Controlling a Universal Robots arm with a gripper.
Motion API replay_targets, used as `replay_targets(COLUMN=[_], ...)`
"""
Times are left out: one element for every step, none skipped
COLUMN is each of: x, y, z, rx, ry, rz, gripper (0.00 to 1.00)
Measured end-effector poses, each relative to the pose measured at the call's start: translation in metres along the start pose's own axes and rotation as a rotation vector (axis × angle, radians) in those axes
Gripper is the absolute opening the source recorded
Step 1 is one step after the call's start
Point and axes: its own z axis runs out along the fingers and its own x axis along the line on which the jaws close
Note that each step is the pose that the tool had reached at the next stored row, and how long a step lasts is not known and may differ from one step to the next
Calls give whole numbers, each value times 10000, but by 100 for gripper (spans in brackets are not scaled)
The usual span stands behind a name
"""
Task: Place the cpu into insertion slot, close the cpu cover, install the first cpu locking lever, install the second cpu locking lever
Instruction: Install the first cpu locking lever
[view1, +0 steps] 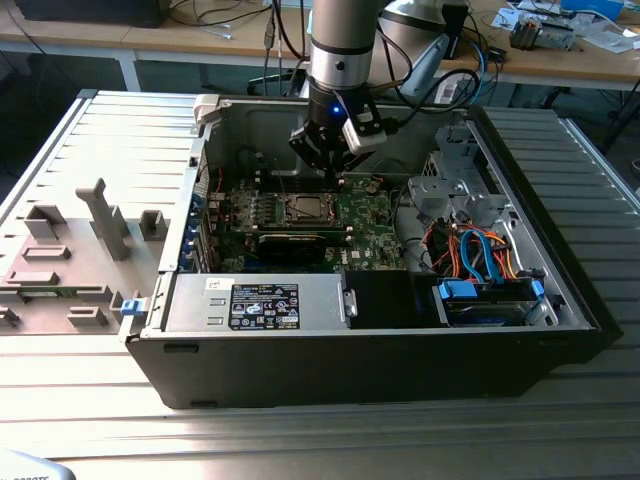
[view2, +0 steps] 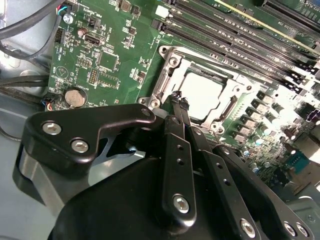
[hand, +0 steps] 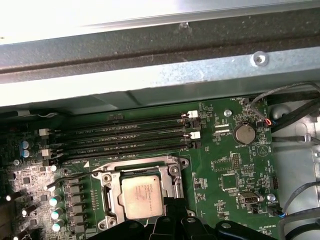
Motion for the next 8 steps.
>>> replay_targets(x=[0,0,0,0,0,0,0,0], y=[0,0,0,0,0,0,0,0], z=[0,0,0,0,0,0,0,0], rx=[0,-1,-1,-1,-2,-2,-2,-3], ry=[-1,-1,-1,-2,-2,-3,-3,-3], rz=[-34,-56,-74,-95,-113,-133,-146,-159], gripper=[11,11,11,11,11,11,11,11])
